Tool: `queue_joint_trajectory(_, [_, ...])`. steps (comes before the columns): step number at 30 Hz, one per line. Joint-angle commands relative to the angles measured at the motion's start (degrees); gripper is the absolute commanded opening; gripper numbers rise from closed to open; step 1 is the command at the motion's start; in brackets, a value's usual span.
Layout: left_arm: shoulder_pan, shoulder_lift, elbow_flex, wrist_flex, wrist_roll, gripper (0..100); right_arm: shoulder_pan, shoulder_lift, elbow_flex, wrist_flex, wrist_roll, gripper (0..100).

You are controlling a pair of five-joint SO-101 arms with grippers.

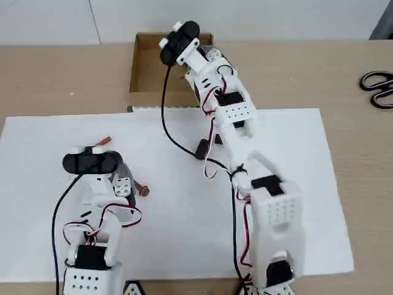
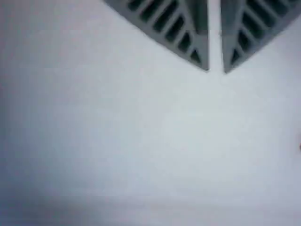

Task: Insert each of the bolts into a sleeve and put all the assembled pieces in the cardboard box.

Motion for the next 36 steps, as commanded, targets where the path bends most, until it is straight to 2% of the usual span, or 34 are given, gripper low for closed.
queue_joint_trajectory(1, [-0.26,0.26,-0.13,-0.62,-0.09,1,-2.07,4.62,-11.69,-1.98,5.19,0.4])
queue_joint_trajectory(5, [-0.26,0.26,-0.13,-0.62,-0.09,1,-2.07,10.15,-15.65,-1.63,9.58,0.5])
queue_joint_trajectory(12, [-0.26,0.26,-0.13,-0.62,-0.09,1,-2.42,11.91,-17.23,-1.36,9.85,0.9])
queue_joint_trajectory(19, [-0.26,0.26,-0.13,-0.62,-0.09,1,-2.24,11.56,-17.49,3.82,9.67,19.7])
queue_joint_trajectory(26, [-0.26,0.26,-0.13,-0.62,-0.09,1,-2.59,10.42,-17.93,4.70,9.67,14.5])
queue_joint_trajectory(32, [-0.26,0.26,-0.13,-0.62,-0.09,1,-4.26,1.36,-19.78,18.68,9.23,0.0])
queue_joint_trajectory(36, [-0.26,0.26,-0.13,-0.62,-0.09,1,-4.09,-3.82,-19.78,26.15,9.23,0.2])
